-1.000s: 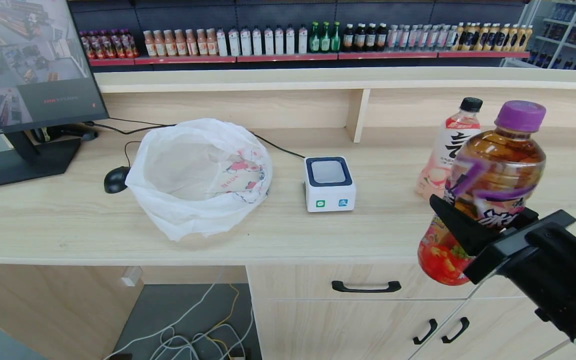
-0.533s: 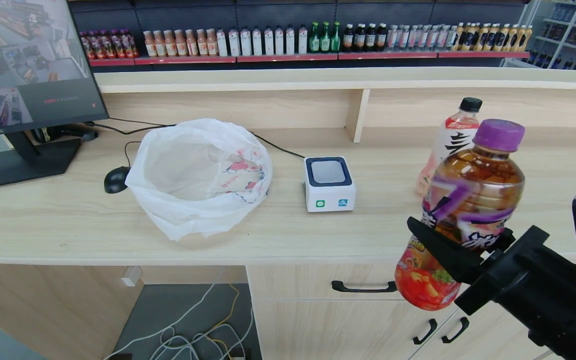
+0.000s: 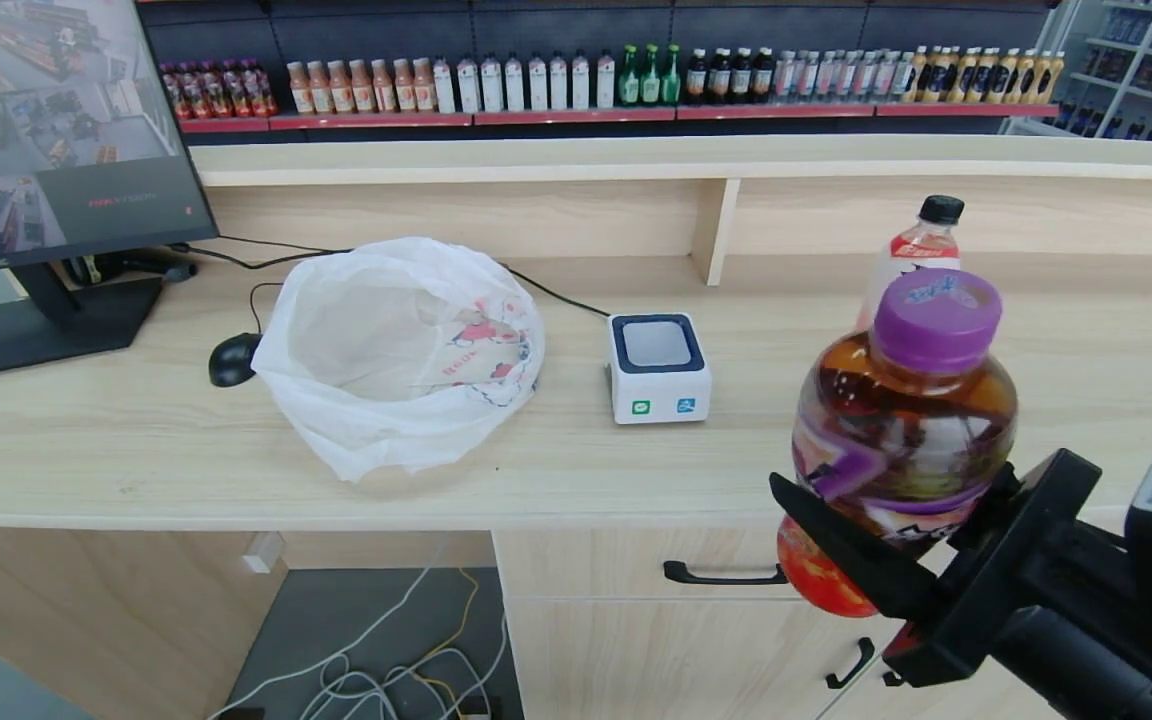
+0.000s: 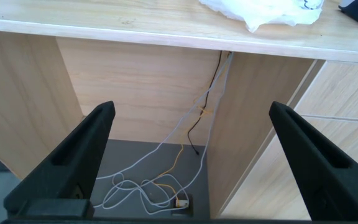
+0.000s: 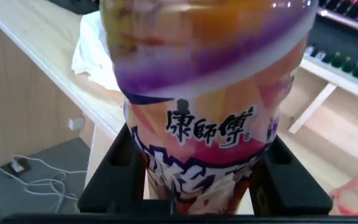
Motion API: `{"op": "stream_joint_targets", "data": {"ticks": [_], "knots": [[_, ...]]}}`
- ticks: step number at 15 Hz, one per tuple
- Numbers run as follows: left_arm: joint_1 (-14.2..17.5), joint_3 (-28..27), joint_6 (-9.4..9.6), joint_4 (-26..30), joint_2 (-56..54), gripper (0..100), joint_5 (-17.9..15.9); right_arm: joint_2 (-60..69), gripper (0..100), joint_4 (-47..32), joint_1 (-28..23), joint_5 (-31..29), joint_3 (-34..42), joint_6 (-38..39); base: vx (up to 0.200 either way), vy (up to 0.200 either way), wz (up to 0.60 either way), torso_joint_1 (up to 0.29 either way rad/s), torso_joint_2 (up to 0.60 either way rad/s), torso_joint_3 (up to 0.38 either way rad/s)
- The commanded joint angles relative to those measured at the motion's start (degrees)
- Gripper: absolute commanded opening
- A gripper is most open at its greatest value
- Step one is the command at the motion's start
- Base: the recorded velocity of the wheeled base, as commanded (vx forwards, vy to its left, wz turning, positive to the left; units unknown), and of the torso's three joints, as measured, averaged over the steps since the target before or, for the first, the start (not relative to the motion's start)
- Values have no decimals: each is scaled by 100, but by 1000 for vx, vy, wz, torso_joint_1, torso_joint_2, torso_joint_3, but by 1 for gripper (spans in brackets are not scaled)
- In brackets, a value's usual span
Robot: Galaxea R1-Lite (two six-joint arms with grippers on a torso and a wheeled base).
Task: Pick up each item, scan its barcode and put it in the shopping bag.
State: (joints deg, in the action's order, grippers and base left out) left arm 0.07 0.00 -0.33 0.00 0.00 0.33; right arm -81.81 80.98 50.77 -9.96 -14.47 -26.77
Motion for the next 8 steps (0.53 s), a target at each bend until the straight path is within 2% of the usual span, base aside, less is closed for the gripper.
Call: {"op": "stream_joint_targets", "data": {"ticks": [1, 4, 5, 6, 8], "knots": [[1, 0, -2, 0, 0, 100, 2, -327, 0, 5, 249, 3, -320, -847, 0, 0, 0, 0, 0, 0], [1, 0, -2, 0, 0, 100, 2, -652, 0, 5, 882, -103, -891, -2043, 0, 0, 0, 0, 0, 0], [1, 0, -2, 0, 0, 100, 2, -713, 0, 5, 996, -173, -1014, -2218, 0, 0, 0, 0, 0, 0], [1, 0, -2, 0, 0, 100, 2, -933, 0, -3, 1479, -604, -1383, -2658, 0, 0, 0, 0, 0, 0], [1, 0, -2, 0, 0, 100, 2, -1214, 0, -3, 2094, -1184, -1620, -3203, 0, 0, 0, 0, 0, 0]]}}
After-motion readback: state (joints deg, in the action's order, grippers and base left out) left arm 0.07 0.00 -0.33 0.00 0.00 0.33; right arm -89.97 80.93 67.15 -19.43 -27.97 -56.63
